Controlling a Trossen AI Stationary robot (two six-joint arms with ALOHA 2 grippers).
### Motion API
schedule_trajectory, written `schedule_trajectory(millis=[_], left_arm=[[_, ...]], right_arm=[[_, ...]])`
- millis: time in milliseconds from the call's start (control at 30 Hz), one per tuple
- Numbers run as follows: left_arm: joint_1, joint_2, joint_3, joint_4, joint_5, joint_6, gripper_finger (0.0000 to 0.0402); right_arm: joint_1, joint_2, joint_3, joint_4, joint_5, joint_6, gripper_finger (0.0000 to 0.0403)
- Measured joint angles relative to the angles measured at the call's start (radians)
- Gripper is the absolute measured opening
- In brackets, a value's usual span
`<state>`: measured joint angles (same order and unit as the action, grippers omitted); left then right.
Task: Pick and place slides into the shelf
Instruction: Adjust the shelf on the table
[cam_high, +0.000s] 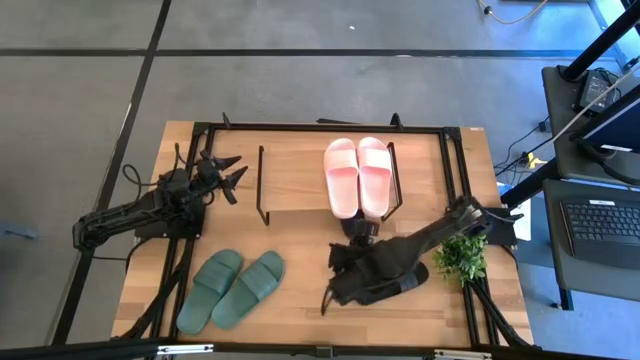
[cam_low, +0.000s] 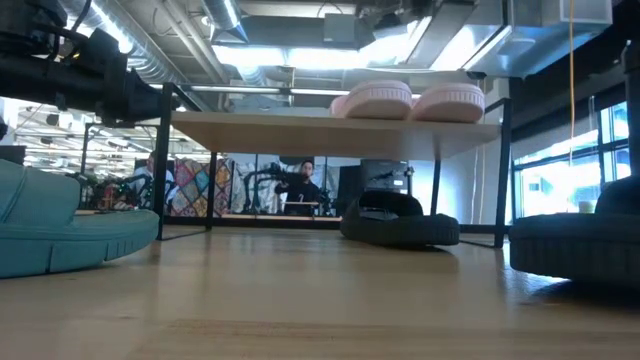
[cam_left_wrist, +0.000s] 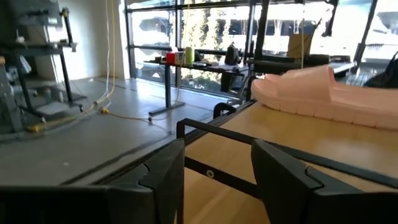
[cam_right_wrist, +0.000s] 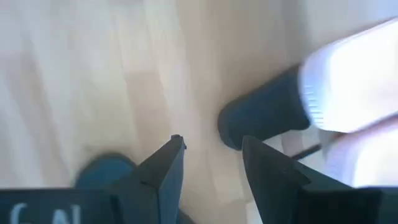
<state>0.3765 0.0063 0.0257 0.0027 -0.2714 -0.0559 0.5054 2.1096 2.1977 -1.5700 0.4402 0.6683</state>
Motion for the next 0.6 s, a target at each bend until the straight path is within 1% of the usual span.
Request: schedule_trajectory(millis=[67, 200, 333, 400, 467, 600], left_arm=[[0.000, 0.000, 0.000, 0.000, 0.000, -0.032, 0.0179], [0.000, -0.002, 0.023, 0.001, 0.015, -0.047, 0.0179], [0.000, -0.002, 0.047, -0.007, 0.057, -0.048, 0.0179], [0.000, -0.002, 0.047, -0.014, 0.061, -0.049, 0.0179], [0.000, -0.002, 0.047, -0.018, 0.061, -0.049, 0.0179], [0.000, -0.002, 0.047, -0.020, 0.061, -0.050, 0.0179]], right_arm=[[0.017, -0.028, 0.034, 0.000, 0.027, 0.012, 0.0165], [0.041, -0.099, 0.039, -0.001, 0.108, 0.019, 0.0165], [0.043, -0.169, 0.018, -0.003, 0.132, 0.034, 0.0165], [0.034, -0.207, -0.021, -0.001, 0.172, 0.040, 0.0165], [0.017, -0.243, -0.058, -0.001, 0.180, 0.065, 0.0165], [-0.013, -0.327, -0.177, -0.002, 0.187, 0.132, 0.0165]])
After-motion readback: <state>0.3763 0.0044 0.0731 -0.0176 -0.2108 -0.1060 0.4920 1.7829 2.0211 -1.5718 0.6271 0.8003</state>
